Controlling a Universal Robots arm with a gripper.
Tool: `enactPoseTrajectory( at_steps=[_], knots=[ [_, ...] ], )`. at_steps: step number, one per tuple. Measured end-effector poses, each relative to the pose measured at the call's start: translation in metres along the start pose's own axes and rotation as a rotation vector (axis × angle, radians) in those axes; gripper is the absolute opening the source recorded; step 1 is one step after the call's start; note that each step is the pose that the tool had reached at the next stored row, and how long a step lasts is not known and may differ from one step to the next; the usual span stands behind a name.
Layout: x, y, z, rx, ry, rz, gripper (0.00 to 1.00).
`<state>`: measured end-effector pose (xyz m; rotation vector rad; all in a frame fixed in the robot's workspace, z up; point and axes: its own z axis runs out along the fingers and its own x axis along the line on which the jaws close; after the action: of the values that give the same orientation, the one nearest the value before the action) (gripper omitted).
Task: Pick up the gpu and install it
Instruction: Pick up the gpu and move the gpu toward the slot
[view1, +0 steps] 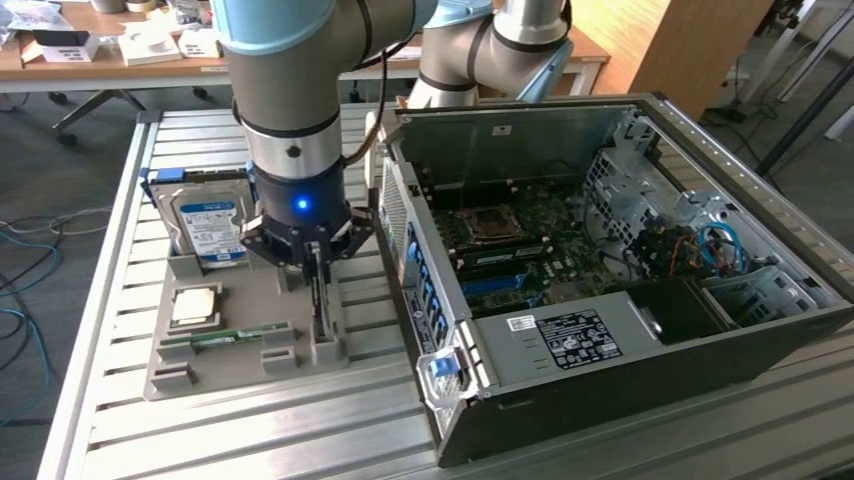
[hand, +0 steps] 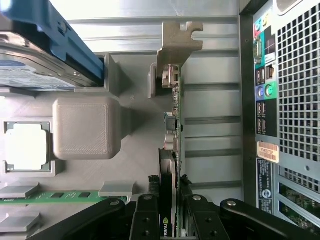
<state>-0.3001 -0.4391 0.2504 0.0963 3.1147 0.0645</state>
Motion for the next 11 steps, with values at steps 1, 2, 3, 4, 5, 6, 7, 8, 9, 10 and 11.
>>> enactPoseTrajectory(
  at_steps=[1, 2, 3, 4, 5, 6, 7, 8, 9, 10, 11],
  knots=[
    [0.0, 0.0001, -0.0023, -0.0001, -0.0001, 0.0, 0.26],
    [0.0, 0.0002, -0.0047, -0.0001, -0.0001, 0.0, 0.26],
    [0.0, 0.0003, -0.0072, -0.0001, -0.0001, 0.0, 0.26],
    [0.0, 0.0004, -0.0098, -0.0001, -0.0001, 0.0, 0.26],
    [0.0, 0.0005, -0.0125, -0.0002, -0.0002, 0.0, 0.26],
    [0.0, 0.0007, -0.0155, -0.0001, -0.0001, 0.0, 0.26],
    [-0.001, 0.0008, -0.0185, 0.0, 0.0, 0.0, 0.26],
    [-0.001, 0.0009, -0.0215, -0.0001, -0.0001, 0.0, 0.26],
    [-0.001, 0.001, -0.0242, -0.0001, -0.0001, 0.0, 0.26],
    [-0.001, 0.0012, -0.0271, -0.0001, -0.0001, 0.0, 0.26],
    [-0.001, 0.0013, -0.0299, -0.0001, -0.0001, 0.0, 0.26]
  ],
)
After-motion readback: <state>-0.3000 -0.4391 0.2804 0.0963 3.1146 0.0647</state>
